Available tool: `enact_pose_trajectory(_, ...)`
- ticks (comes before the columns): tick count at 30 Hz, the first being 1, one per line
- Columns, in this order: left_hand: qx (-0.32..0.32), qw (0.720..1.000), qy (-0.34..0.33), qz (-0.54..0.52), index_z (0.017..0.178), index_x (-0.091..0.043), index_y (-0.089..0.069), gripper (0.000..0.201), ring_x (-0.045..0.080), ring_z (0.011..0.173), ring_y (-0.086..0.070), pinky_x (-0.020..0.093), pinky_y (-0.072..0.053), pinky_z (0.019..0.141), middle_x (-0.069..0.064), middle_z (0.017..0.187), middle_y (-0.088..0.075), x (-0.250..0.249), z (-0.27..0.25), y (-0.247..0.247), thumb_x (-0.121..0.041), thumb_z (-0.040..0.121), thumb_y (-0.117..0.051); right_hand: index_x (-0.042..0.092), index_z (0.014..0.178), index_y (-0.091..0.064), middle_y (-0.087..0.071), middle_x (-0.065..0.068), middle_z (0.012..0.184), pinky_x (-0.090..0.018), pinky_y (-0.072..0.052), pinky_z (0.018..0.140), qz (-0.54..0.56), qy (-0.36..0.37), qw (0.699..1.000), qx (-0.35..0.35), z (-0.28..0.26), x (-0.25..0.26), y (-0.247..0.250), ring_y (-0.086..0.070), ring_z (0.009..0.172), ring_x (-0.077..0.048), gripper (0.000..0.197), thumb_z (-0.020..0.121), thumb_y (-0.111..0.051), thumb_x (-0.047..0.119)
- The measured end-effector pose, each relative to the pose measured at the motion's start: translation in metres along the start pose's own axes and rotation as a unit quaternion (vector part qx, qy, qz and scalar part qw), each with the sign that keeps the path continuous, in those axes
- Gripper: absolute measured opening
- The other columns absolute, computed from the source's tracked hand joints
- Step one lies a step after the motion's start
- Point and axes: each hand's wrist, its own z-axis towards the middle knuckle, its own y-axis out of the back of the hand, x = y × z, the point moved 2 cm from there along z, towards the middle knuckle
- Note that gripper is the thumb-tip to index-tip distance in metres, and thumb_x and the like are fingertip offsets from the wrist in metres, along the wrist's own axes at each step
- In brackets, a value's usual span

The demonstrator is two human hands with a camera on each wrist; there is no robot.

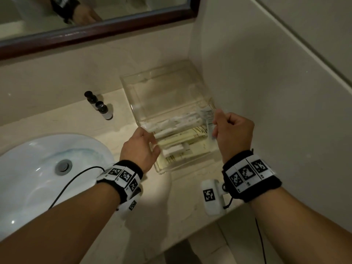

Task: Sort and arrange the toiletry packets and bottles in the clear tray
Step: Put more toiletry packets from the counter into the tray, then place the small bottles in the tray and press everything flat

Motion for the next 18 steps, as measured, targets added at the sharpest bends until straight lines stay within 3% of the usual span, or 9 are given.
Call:
enact_pose_trajectory(5,-0.024,0.999,0.003,-0.037,0.097,-0.021,-0.069,0.022,0.022,0.083,-0.06,0.036,-0.052,0.075,-0.004,0.103,-0.054,0.012,0.002,0.007,-0.038,0.082,-0.072,0.008,0.059,-0.065,-0.054,0.001,0.042,-0.026,-0.048,0.052,0.004,-0.007,1.0,0.022,0.003,0.003,-0.021,-0.047,0.039,-0.012,0.039,0.092,-0.065,0.029)
enact_pose_trajectory(9,-0.077,0.995,0.028,-0.055,0.093,-0.023,-0.067,0.022,0.013,0.075,-0.052,0.026,-0.038,0.068,-0.007,0.095,-0.051,0.03,0.008,0.025,-0.041,0.083,-0.072,0.01,0.056,-0.064,-0.054,0.003,0.04,-0.032,-0.054,0.064,0.002,-0.005,0.999,0.042,0.003,0.011,-0.048,-0.049,0.039,-0.01,0.04,0.091,-0.065,0.029)
enact_pose_trajectory(11,-0.107,0.991,0.046,-0.065,0.094,-0.023,-0.067,0.022,0.012,0.074,-0.05,0.025,-0.035,0.068,-0.008,0.093,-0.052,0.04,0.012,0.037,-0.042,0.084,-0.072,0.011,0.055,-0.063,-0.054,0.002,0.04,-0.032,-0.055,0.064,0.0,-0.001,0.998,0.055,0.002,0.016,-0.064,-0.049,0.039,-0.011,0.04,0.091,-0.065,0.029)
enact_pose_trajectory(14,-0.157,0.981,0.062,-0.098,0.094,-0.022,-0.068,0.022,0.014,0.074,-0.053,0.028,-0.041,0.069,-0.007,0.092,-0.056,0.057,0.02,0.053,-0.042,0.085,-0.071,0.009,0.057,-0.063,-0.055,0.002,0.04,-0.025,-0.051,0.057,-0.001,0.011,0.997,0.073,0.001,0.024,-0.089,-0.049,0.039,-0.01,0.038,0.091,-0.065,0.027)
enact_pose_trajectory(18,-0.216,0.96,0.102,-0.145,0.098,-0.022,-0.065,0.022,0.018,0.078,-0.059,0.035,-0.052,0.075,-0.007,0.099,-0.056,0.078,0.034,0.078,-0.043,0.089,-0.067,0.007,0.061,-0.065,-0.056,0.0,0.044,-0.025,-0.05,0.058,-0.003,0.018,0.995,0.101,-0.002,0.032,-0.124,-0.05,0.04,-0.009,0.035,0.09,-0.065,0.027)
